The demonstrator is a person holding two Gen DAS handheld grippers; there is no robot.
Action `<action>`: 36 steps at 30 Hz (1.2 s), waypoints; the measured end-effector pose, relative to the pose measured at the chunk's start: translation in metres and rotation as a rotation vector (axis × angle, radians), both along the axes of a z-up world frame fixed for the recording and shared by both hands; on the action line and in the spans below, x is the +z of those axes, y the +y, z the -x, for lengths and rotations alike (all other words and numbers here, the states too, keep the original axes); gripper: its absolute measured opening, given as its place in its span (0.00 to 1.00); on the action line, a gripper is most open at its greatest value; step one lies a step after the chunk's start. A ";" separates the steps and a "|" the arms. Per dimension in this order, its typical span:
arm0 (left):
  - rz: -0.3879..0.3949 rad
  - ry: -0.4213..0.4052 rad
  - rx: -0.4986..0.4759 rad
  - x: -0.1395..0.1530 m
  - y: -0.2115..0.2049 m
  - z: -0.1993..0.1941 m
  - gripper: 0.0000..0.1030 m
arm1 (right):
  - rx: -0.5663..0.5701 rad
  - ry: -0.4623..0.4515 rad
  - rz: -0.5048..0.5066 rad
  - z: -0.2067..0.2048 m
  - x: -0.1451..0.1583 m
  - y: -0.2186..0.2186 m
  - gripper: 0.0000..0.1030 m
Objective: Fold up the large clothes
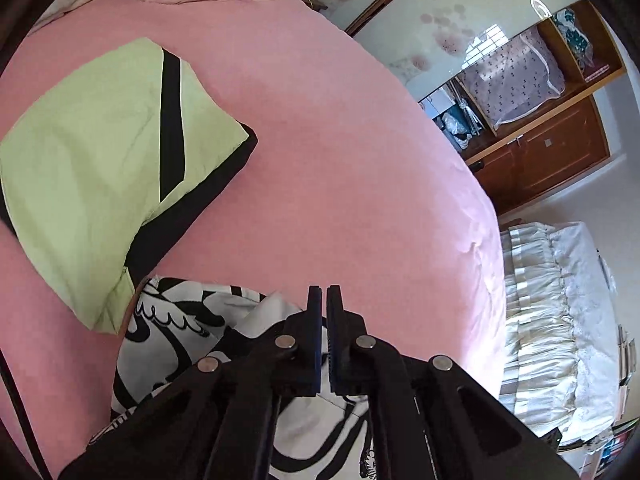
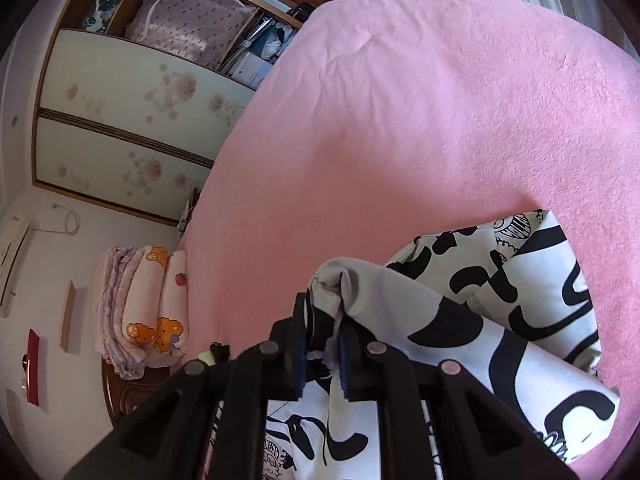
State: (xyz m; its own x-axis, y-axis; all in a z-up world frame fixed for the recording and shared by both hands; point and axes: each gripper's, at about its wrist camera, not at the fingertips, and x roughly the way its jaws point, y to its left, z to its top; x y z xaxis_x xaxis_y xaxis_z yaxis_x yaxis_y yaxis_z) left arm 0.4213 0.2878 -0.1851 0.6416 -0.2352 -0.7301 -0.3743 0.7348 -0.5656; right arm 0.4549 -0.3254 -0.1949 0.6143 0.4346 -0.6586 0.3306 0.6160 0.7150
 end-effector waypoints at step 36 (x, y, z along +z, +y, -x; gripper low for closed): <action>-0.208 0.424 -0.464 -0.136 -0.016 -0.072 0.59 | 0.310 0.155 0.605 -0.043 -0.032 0.014 0.66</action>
State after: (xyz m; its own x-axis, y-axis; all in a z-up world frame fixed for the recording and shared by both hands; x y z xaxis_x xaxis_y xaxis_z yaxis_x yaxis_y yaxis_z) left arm 0.4930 0.2718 -0.3208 0.1548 -0.2446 -0.9572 -0.1509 0.9516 -0.2676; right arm 0.4981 -0.3109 -0.2267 0.4010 0.1042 -0.9101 0.1458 0.9736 0.1757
